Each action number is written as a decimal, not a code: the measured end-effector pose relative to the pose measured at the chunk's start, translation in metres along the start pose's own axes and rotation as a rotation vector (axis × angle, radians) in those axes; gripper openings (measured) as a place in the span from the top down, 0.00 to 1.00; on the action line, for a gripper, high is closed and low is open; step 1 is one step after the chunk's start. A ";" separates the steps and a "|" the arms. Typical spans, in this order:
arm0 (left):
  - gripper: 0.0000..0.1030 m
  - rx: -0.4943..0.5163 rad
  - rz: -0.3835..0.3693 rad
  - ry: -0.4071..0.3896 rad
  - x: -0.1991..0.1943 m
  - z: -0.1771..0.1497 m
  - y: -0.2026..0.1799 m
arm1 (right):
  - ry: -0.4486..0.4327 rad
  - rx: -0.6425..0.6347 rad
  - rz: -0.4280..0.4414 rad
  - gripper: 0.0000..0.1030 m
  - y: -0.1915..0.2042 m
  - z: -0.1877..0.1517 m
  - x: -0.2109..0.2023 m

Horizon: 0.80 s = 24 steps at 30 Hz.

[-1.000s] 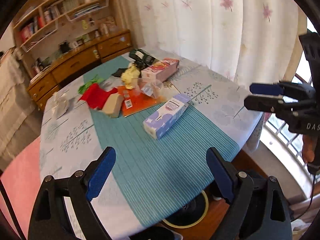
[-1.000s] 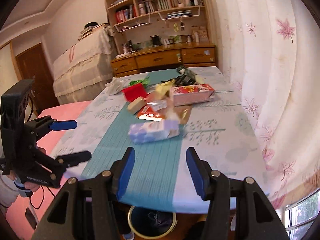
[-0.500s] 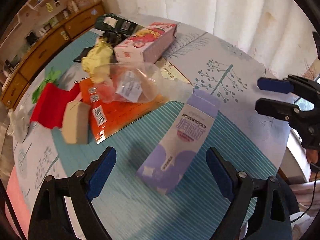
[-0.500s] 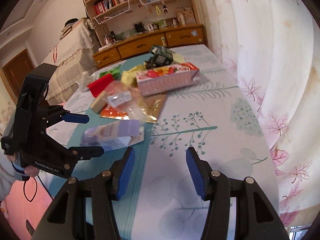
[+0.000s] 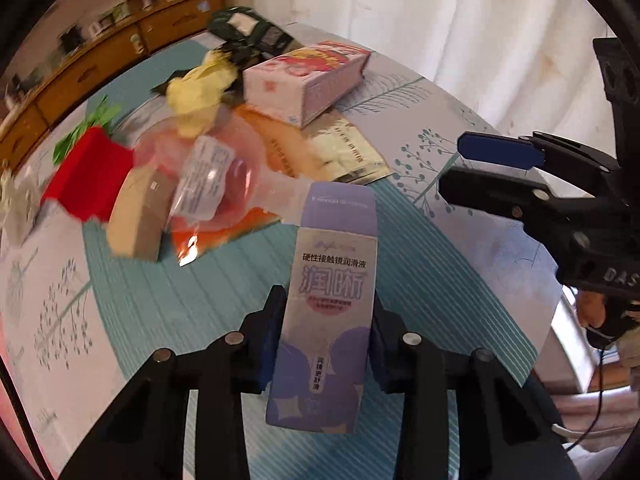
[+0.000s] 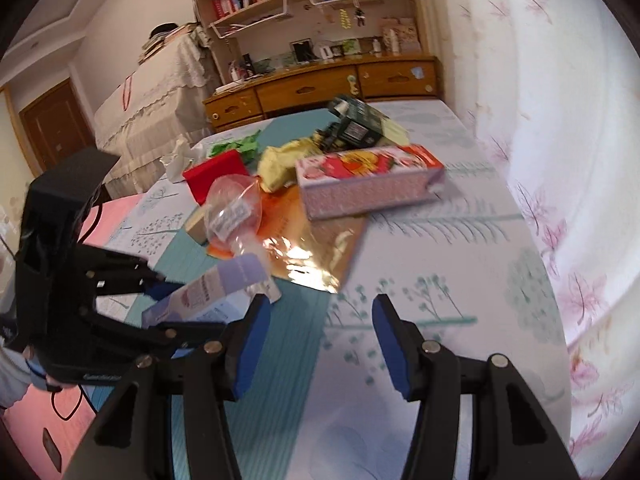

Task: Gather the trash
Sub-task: 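Grasp the lens-solution box with the left gripper while the right gripper grasps the clear bottle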

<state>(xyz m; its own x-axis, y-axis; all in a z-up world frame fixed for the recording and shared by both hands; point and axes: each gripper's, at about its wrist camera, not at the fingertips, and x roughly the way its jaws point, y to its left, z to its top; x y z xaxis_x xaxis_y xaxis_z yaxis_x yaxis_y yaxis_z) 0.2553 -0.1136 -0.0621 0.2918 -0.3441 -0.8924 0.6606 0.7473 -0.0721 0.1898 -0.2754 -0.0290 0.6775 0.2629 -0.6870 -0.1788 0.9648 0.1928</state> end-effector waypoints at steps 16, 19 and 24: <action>0.66 -0.277 0.006 -0.211 -0.084 -0.051 0.072 | 0.067 0.065 0.204 0.48 0.036 0.045 0.055; 0.66 -0.341 0.018 -0.229 -0.087 -0.053 0.095 | 0.094 0.117 0.238 0.48 0.033 0.053 0.071; 0.66 -0.415 0.005 -0.229 -0.084 -0.058 0.121 | 0.129 0.174 0.280 0.48 0.027 0.064 0.097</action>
<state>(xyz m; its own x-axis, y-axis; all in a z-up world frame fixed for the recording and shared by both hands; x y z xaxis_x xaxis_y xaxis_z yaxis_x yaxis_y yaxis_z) 0.2707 0.0387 -0.0220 0.4704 -0.4212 -0.7754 0.3399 0.8974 -0.2813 0.2965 -0.2240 -0.0455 0.5214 0.5267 -0.6713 -0.2134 0.8422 0.4951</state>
